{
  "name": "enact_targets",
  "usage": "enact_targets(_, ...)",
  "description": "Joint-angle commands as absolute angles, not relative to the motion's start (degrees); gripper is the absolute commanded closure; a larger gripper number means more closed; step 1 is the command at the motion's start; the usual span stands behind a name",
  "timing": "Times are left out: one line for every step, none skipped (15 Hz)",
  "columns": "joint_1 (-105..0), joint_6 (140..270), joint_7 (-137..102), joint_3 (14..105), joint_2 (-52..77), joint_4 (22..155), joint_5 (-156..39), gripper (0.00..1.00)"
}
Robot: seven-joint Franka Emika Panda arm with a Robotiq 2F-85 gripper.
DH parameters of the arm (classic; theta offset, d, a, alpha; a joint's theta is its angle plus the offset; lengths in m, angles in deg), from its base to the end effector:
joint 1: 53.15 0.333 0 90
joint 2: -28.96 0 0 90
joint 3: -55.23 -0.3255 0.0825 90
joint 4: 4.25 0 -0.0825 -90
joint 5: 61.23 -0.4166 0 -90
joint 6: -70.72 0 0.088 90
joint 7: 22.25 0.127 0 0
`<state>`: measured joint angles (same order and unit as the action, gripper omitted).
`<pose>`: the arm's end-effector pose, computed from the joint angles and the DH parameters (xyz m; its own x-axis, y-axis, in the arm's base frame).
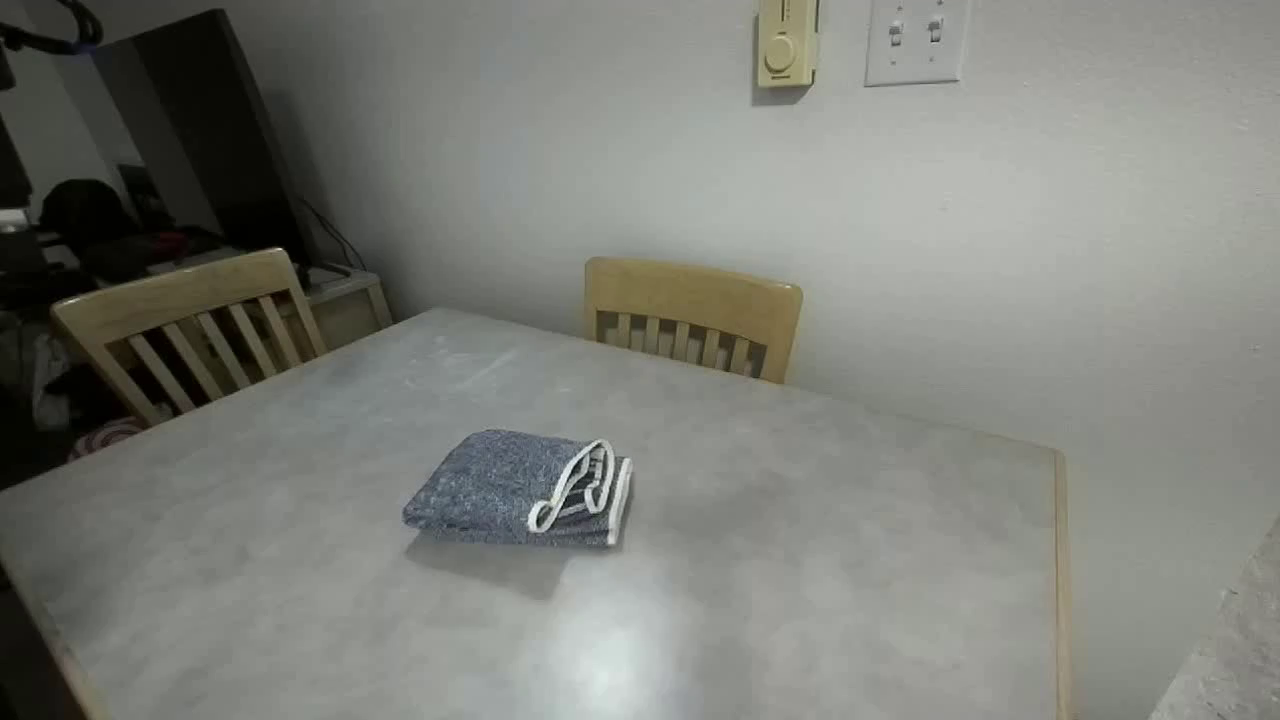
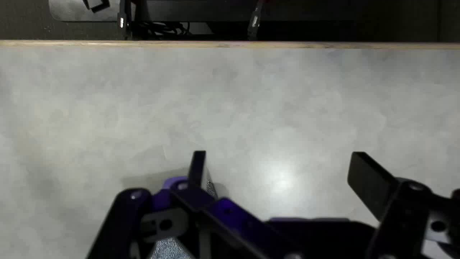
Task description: Unfold the towel
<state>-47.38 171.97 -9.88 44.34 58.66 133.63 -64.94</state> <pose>0.3857 0.1252 0.4642 0.9928 0.0240 -0.1171 0.0311 -0.9978 0.0588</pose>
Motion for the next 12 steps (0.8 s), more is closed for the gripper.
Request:
enact_targets(-47.1,171.9,-9.7,44.6,58.6,133.5,-64.8,0.0)
enact_targets(-47.5,172.7,-9.2,44.5,58.7,133.7,-64.1,0.0)
enact_targets(-47.9,173.7,-9.3,44.9,58.6,133.8,-63.7,0.0)
enact_targets(-48.2,174.3,-9.7,45.3,58.6,133.9,-63.3,0.0)
enact_targets(-48.6,175.3,-10.0,45.9,58.6,134.1,-63.0,0.0)
enact_targets(-49.0,176.4,-10.2,46.4,58.5,134.3,-62.5,0.0)
enact_targets(-49.4,177.5,-10.4,47.0,58.4,134.5,-61.9,0.0)
enact_targets(-49.9,178.5,-10.9,47.8,58.1,134.7,-61.3,0.0)
enact_targets(-50.3,179.3,-11.3,48.6,57.7,134.7,-60.9,0.0)
enact_targets(-50.7,180.3,-11.9,49.4,57.2,134.9,-60.4,0.0)
enact_targets(-50.6,179.3,-14.9,51.1,55.6,134.1,-60.9,0.0)
enact_targets(-49.1,177.0,-19.4,52.5,55.1,133.4,-62.9,0.0)
